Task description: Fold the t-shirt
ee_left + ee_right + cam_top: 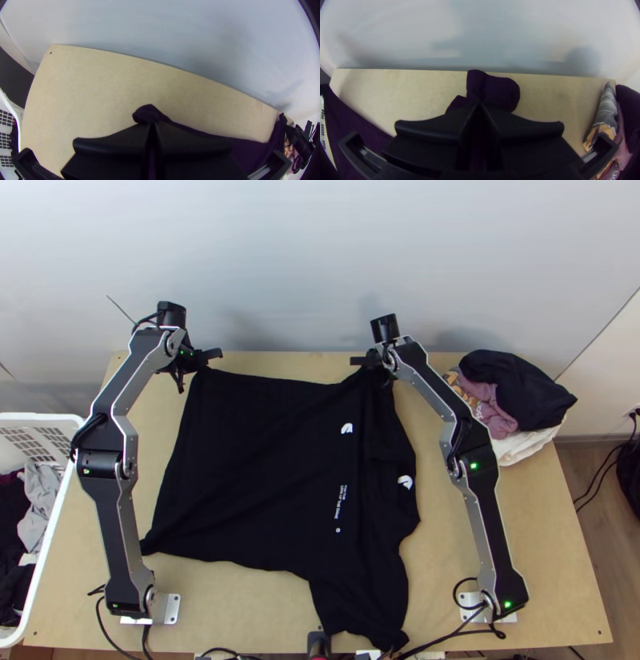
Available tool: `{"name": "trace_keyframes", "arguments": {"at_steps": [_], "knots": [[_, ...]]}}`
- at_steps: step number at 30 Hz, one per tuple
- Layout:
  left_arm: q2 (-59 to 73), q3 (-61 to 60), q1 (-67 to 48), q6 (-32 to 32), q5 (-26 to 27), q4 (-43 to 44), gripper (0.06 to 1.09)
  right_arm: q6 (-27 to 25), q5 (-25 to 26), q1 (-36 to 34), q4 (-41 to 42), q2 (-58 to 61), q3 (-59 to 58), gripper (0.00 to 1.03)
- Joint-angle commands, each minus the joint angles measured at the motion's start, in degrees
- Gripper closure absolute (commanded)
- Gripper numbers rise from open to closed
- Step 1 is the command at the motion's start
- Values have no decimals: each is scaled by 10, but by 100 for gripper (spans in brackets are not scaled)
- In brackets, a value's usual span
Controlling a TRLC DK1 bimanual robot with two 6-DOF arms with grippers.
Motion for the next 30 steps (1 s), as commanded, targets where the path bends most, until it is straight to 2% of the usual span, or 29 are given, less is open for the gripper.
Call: {"name": "trace_keyframes", "arguments": {"at_steps": [1, 7, 16, 22, 27, 30], "knots": [[-2, 0, -1, -1, 0, -2, 105, -23, 40, 1, 12, -1, -5, 99], [-7, 3, 6, -2, -1, -3, 104, -21, 50, -7, 15, -31, -6, 99], [5, 75, 47, -21, -10, -1, 104, -18, 69, -51, 33, -81, -6, 99], [4, 77, 68, -24, -19, 12, 104, -27, 69, -66, 70, -93, 0, 99], [-32, 60, 70, -29, -20, 2, 104, -24, 63, -53, 53, -120, -23, 99], [-66, 34, 67, -23, -7, -14, 104, -10, 41, -39, 14, -153, -52, 99]]}}
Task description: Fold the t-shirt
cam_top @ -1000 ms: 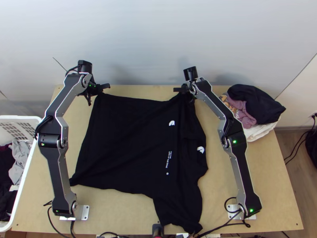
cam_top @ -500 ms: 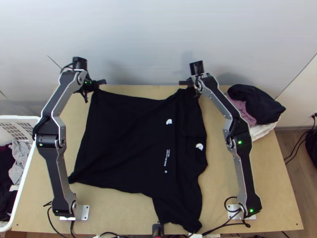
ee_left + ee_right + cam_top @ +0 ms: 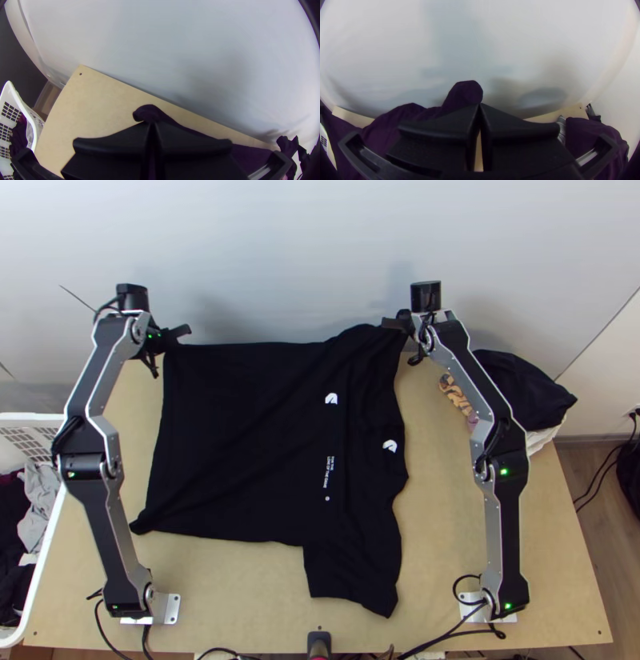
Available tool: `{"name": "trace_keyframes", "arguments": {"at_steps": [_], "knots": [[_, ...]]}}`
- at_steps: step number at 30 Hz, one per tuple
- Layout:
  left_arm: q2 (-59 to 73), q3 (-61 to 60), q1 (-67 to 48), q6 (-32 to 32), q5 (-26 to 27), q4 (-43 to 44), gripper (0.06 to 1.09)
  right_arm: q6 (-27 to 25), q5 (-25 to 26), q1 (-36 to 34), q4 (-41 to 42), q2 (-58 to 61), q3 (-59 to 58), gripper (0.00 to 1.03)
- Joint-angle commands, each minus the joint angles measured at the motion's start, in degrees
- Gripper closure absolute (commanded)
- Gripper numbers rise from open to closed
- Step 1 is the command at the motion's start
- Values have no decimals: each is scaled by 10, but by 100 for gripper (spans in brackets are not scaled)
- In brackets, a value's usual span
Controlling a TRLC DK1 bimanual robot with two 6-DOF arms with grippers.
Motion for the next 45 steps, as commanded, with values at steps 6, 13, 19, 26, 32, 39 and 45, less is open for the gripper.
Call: {"name": "trace_keyframes", "arguments": {"at_steps": [6, 13, 19, 26, 32, 39, 45], "knots": [[-135, -137, 8, 30, 44, -13, 104, 31, -95, 38, -95, -141, -159, 99], [-261, -330, 10, 59, 50, 38, 104, 46, -136, 52, -95, -256, -317, 99], [-362, -464, 25, 77, 52, 66, 105, 67, -181, 63, -95, -353, -422, 99], [-439, -552, 66, 100, 65, 73, 104, 70, -218, 86, -119, -447, -542, 99], [-477, -627, 91, 118, 65, 102, 104, 68, -252, 113, -136, -507, -630, 99], [-535, -712, 75, 120, 65, 115, 105, 66, -268, 135, -149, -541, -698, 99], [-557, -771, 73, 128, 65, 122, 104, 68, -270, 141, -149, -551, -737, 99]]}}
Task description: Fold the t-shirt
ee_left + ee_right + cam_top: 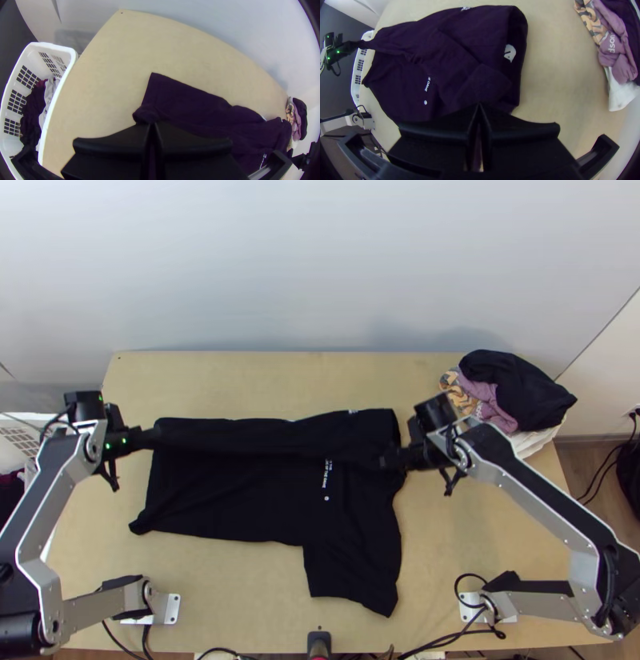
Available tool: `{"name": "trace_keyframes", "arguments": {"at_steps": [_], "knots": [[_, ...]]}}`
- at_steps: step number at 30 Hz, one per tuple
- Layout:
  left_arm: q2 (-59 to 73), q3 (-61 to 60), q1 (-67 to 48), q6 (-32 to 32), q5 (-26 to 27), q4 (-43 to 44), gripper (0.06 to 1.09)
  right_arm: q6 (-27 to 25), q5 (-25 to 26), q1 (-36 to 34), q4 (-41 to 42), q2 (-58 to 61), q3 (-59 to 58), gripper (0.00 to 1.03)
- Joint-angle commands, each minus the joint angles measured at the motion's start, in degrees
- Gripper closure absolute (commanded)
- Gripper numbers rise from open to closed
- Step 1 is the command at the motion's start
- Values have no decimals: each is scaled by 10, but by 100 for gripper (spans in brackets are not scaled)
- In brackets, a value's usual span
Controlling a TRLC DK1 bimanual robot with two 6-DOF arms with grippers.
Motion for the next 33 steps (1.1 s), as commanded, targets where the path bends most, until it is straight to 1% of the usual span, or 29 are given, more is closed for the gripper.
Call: {"name": "trace_keyframes", "arguments": {"at_steps": [1, 2, 3, 4, 5, 6, 7, 8, 9, 13, 15, 17, 20, 23, 27, 29, 30, 33], "knots": [[-38, -82, -4, 9, 0, 14, 104, 1, -6, 9, -2, -21, -53, 98], [-43, -93, -4, 7, 0, 28, 102, 1, -6, 8, 1, -22, -56, 98], [-50, -97, -3, -4, -1, 38, 88, 1, -7, 7, 2, -22, -56, 93], [-56, -92, -3, -19, -1, 32, 64, 1, -6, 4, 2, -23, -55, 83], [-54, -82, -3, -23, 0, 15, 42, 2, -6, -1, 2, -25, -55, 68], [-43, -67, -4, -23, 0, -14, 28, 7, -6, -5, 1, -29, -55, 46], [-28, -47, -6, -25, 1, -50, 15, 20, -6, -6, 0, -32, -55, 25], [-17, -28, -13, -32, 5, -81, 10, 22, -7, -8, -2, -34, -54, 10], [-13, -16, -14, -32, 7, -99, 10, 21, -9, -8, -6, -35, -51, 3], [-53, -7, 2, -35, 49, -110, 11, 20, -12, -8, -9, -55, -37, 3], [-63, 6, 7, -18, 58, -148, 11, 20, -17, -8, -14, -65, -28, 3], [-68, 10, 8, 20, 58, -195, 11, 20, -17, -7, -26, -75, -20, 3], [-75, -4, 25, 70, 52, -240, 11, 20, -21, -6, -56, -85, -8, 3], [-76, -28, 70, 146, 52, -274, 11, 21, -28, 1, -87, -96, 1, 3], [-107, -88, 124, 250, 42, -270, 11, 24, -51, 11, -113, -112, 3, 3], [-122, -117, 132, 291, 15, -256, 11, 23, -57, 22, -126, -117, 1, 3], [-129, -128, 132, 302, 7, -255, 11, 23, -59, 27, -131, -118, -2, 3], [-144, -147, 130, 305, 7, -252, 11, 22, -62, 40, -133, -120, -14, 3]]}}
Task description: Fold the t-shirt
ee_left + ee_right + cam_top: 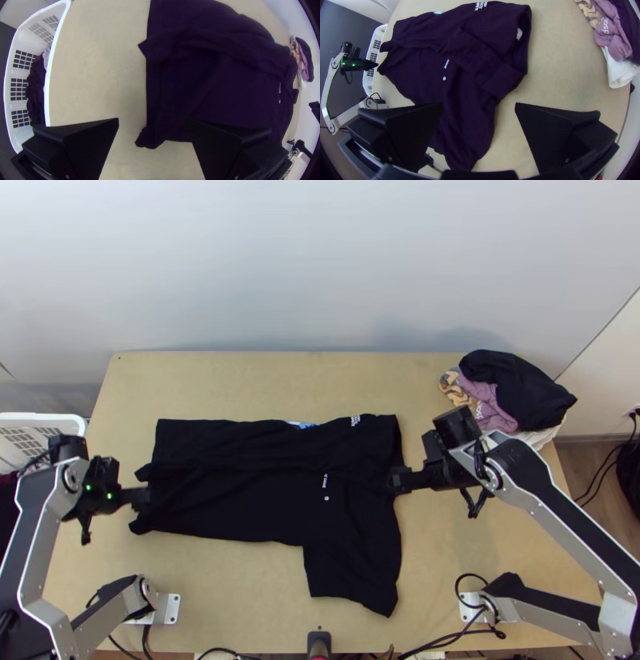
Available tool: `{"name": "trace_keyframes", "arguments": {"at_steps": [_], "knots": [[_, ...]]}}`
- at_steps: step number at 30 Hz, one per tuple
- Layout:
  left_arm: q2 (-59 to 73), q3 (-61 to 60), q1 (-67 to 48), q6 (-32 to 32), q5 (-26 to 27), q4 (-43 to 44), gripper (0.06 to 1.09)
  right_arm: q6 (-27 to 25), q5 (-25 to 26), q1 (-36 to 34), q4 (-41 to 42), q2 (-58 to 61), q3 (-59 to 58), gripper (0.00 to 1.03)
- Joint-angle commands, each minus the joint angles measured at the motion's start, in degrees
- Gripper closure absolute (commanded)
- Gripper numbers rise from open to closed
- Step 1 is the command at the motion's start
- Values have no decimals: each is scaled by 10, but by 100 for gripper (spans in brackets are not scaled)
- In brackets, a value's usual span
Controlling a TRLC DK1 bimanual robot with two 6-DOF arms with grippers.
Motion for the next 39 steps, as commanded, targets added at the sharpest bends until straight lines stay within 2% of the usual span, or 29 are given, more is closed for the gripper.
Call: {"name": "trace_keyframes", "arguments": {"at_steps": [1, 5, 9, 12, 14, 16, 19, 20, 26, 35, 39], "knots": [[-39, -62, 23, 70, -22, -1, 11, 0, -15, 26, -24, -14, -13, 3], [-36, -84, -18, 58, -26, -2, 11, 1, -16, 40, -24, -14, -23, 3], [-23, -98, -32, 44, -27, 37, 11, -2, -23, 58, -39, -19, -23, 3], [-7, -99, -38, 29, -27, 51, 21, -3, -31, 79, -59, -22, -26, 3], [-5, -102, -40, 21, -26, 59, 35, -6, -46, 95, -69, -22, -34, 3], [-10, -106, -45, 19, -26, 72, 55, -4, -70, 109, -75, -20, -48, 4], [-43, -116, -52, 22, -26, 111, 97, -10, -77, 147, -91, -14, -65, 4], [-55, -122, -60, 29, -26, 126, 105, -10, -83, 158, -99, -10, -73, 4], [-64, -121, -72, 20, -26, 128, 104, -14, -99, 224, -104, 8, -100, 4], [-57, -106, -72, 10, -27, 127, 104, -18, -109, 362, -104, 91, -111, 4], [-59, -100, -67, 6, -27, 127, 105, -26, -111, 389, -90, 136, -114, 4]]}}
